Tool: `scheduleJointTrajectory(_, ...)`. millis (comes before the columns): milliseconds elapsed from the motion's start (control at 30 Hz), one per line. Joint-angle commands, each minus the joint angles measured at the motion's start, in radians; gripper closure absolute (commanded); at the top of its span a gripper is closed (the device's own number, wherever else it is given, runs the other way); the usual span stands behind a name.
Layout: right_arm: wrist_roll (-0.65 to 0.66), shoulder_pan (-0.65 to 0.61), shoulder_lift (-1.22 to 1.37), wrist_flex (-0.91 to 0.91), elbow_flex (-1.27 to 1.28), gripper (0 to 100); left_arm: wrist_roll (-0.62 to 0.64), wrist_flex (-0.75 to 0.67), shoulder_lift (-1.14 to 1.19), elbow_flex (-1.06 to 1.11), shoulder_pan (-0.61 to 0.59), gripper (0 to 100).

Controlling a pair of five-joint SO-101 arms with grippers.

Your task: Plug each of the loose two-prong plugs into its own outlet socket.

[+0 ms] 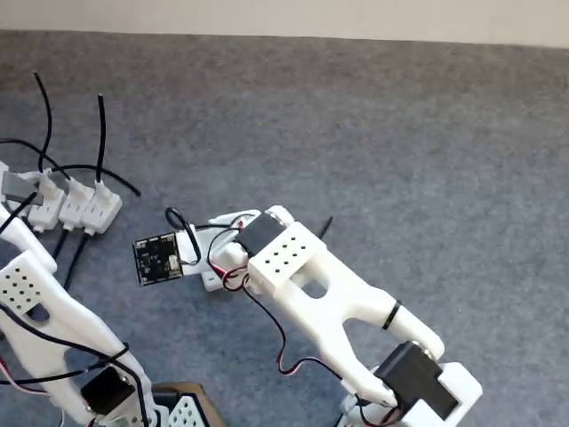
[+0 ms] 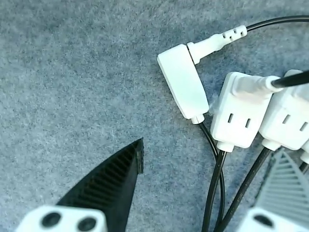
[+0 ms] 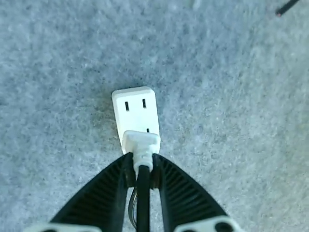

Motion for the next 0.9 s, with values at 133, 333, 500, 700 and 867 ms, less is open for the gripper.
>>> scheduleJointTrajectory(133, 0.015, 0.007, 0.143, -0.015, -0.021, 99.4, 0.002, 0.006, -0.01, -0.033, -0.024, 61)
scheduleJointTrajectory(333, -0.017, -0.018, 0.166, -0.015, -0.051, 99.4, 0.0, 0.006, -0.01, -0.033, -0.028, 61)
scheduleJointTrajectory(500, -0.021, -0.016, 0.168, -0.016, -0.047, 99.4, 0.0, 0.006, -0.01, -0.033, -0.03, 61)
scheduleJointTrajectory(700, -0.035, 0.051, 0.17, -0.053, -0.045, 99.4, 0.0, 0.006, -0.012, -0.035, -0.044, 61)
scheduleJointTrajectory(867, -0.038, 0.087, 0.17, -0.062, -0.045, 99.4, 0.0, 0.006, -0.012, -0.035, -0.045, 61)
